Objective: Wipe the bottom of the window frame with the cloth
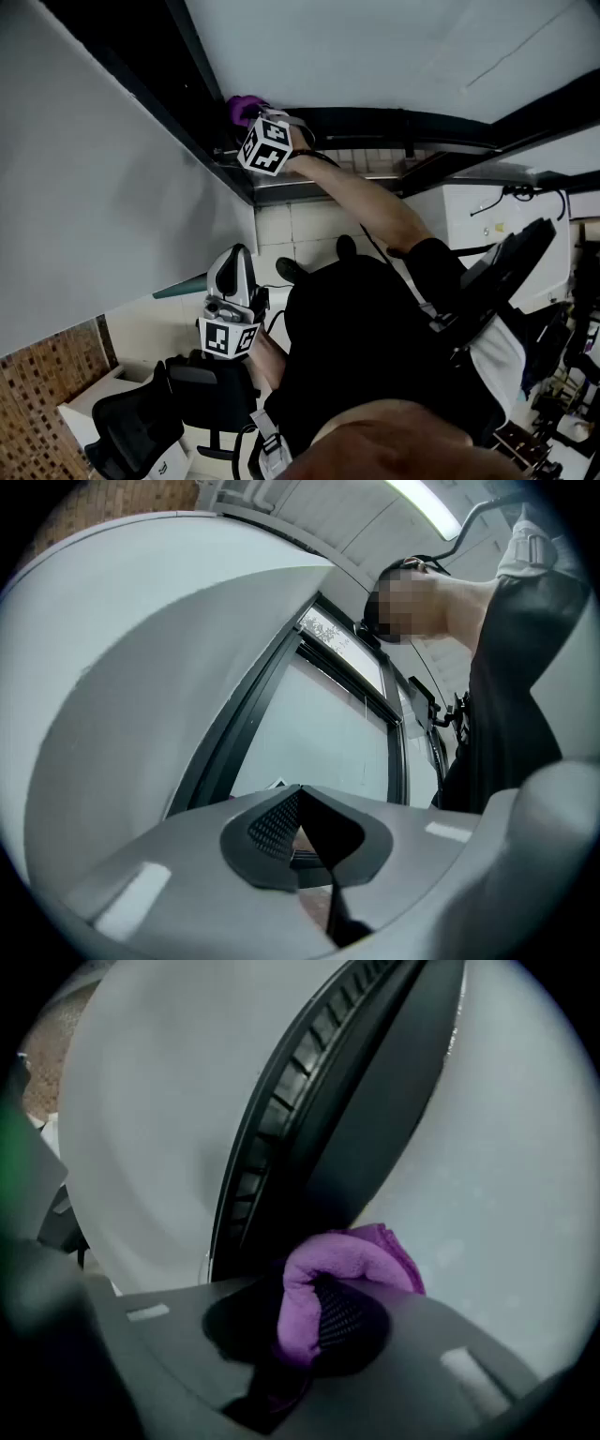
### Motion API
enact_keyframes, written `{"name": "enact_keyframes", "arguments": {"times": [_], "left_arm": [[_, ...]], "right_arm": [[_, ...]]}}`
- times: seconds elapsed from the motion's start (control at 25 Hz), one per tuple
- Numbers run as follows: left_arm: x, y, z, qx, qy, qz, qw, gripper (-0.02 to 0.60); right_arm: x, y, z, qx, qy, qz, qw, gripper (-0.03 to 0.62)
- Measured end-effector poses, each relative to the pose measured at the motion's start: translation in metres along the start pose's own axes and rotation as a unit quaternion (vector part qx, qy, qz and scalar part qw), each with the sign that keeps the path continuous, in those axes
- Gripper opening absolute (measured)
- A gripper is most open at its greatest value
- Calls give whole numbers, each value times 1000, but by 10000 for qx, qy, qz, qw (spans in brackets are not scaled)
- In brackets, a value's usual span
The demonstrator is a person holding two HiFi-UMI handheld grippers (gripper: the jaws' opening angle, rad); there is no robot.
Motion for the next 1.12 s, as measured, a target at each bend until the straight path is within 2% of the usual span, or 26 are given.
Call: {"name": "enact_keyframes", "arguments": {"times": [0.12,0.2,0.28,0.56,0.64,0.76,0.96,1.04,1.12], "left_arm": [[6,-2,2,35,-261,72,9996,0],[12,0,8,25,-288,89,9995,0],[16,1,18,-11,-190,87,9998,0],[25,11,55,-178,263,27,9995,0],[29,14,66,-208,382,-1,9991,0],[34,17,80,-236,526,-29,9983,0],[44,23,96,-281,717,-61,9970,0],[47,26,97,-282,740,-68,9968,0],[49,27,95,-273,723,-57,9970,0]], "right_arm": [[-15,-13,2,174,-62,-518,9985,61],[-17,-8,-4,165,-44,-982,9950,61],[-10,9,-13,42,40,-1262,9920,61],[47,91,-58,-551,570,-1676,9827,60],[62,116,-72,-874,774,-2025,9723,60],[82,149,-92,-1475,1010,-2604,9488,60],[109,192,-119,-2534,1122,-3595,8910,60],[110,199,-121,-2677,1077,-3751,8809,58],[109,204,-122,-2765,932,-3766,8792,58]]}}
Point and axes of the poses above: the fingertips, and each gripper's own axes: z forward along the fingers, x to its right, y out of its underside, the point moved 2 cm from there along -z, backward along the fingers, and after that the axes turned 13 degrees about y, right-handed, at the moved point
